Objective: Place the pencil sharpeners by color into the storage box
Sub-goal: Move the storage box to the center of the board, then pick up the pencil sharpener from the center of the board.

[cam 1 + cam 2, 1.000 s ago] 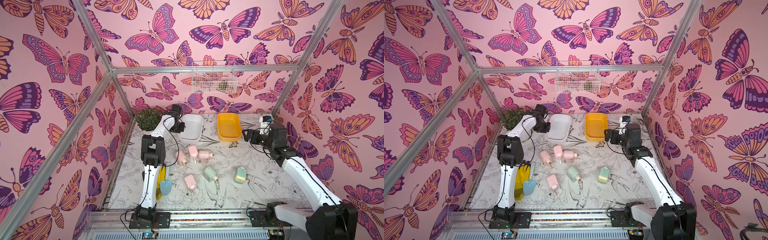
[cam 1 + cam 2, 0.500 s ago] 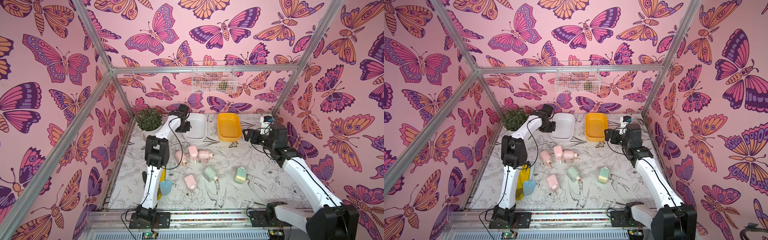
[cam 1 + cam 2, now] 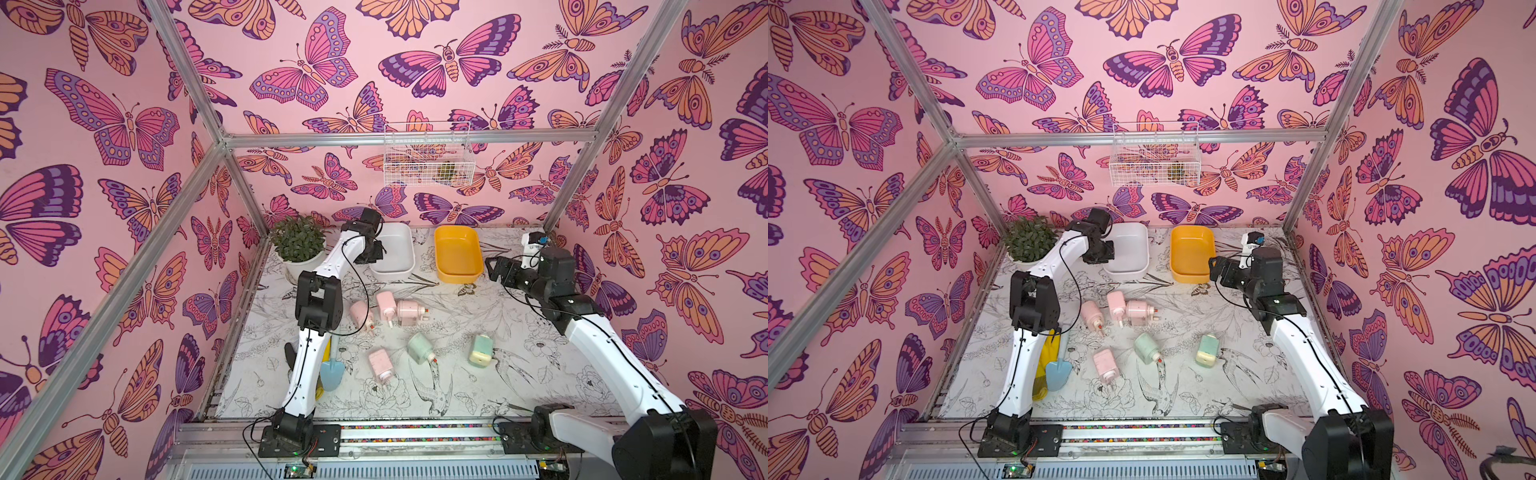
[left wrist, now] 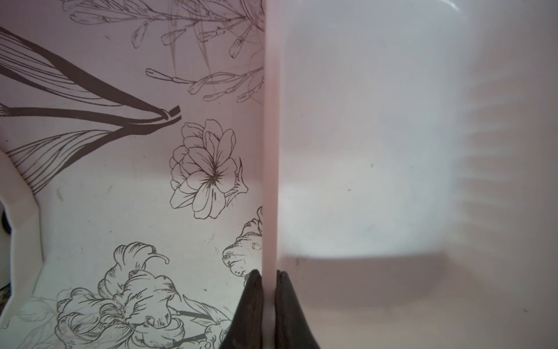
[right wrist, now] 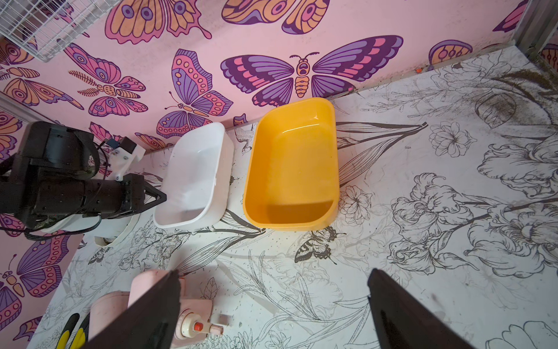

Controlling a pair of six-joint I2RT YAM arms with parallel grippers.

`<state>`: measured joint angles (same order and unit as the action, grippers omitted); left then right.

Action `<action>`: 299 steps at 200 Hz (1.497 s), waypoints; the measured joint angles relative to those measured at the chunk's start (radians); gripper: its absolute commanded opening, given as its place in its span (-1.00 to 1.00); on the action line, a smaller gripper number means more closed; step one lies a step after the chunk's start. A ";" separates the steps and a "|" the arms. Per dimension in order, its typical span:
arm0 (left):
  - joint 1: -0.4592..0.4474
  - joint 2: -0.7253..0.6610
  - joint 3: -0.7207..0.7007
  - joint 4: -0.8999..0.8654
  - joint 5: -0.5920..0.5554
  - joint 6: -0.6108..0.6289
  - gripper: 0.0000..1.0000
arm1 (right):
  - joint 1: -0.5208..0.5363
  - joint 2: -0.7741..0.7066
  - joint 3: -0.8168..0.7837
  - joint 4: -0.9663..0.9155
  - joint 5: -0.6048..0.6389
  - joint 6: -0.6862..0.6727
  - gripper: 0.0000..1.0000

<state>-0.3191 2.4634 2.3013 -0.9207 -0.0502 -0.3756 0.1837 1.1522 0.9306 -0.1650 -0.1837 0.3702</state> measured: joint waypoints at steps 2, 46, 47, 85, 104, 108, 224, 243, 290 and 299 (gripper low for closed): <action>0.000 0.000 0.000 0.000 0.000 0.000 -1.00 | 0.000 0.000 0.000 0.000 0.000 0.000 0.98; 0.000 0.002 0.007 0.000 0.000 0.020 -0.64 | 0.000 -0.015 0.000 -0.001 0.000 0.000 0.98; 0.000 0.002 0.007 0.000 0.000 0.022 -0.63 | 0.000 -0.015 0.000 -0.001 0.000 0.000 0.98; 0.000 0.002 0.009 0.000 -0.006 0.055 -0.39 | 0.000 -0.019 0.000 -0.002 0.000 0.000 0.98; 0.000 0.002 0.012 0.000 -0.021 0.069 -0.33 | 0.000 -0.020 0.000 -0.004 0.000 0.000 0.98; 0.000 0.002 0.013 0.000 -0.024 0.074 -0.32 | 0.000 -0.021 0.000 -0.005 0.000 0.000 0.98; -0.028 -0.328 -0.188 0.028 -0.002 0.123 0.46 | 0.000 0.000 -0.002 -0.112 0.072 0.025 0.98; -0.063 -0.423 -0.302 0.077 0.019 0.130 0.87 | 0.000 0.006 -0.018 -0.155 0.096 0.040 0.99; -0.153 -0.637 -0.632 0.208 0.058 0.101 1.00 | 0.012 0.008 -0.084 -0.162 0.047 0.036 0.98; -0.158 -0.682 -0.694 0.227 0.060 0.094 1.00 | 0.021 0.012 -0.092 -0.148 0.027 0.022 0.98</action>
<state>-0.4774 1.7817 1.6077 -0.6937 0.0097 -0.2817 0.2047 1.1645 0.8387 -0.3130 -0.1562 0.3923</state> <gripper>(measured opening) 0.999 0.992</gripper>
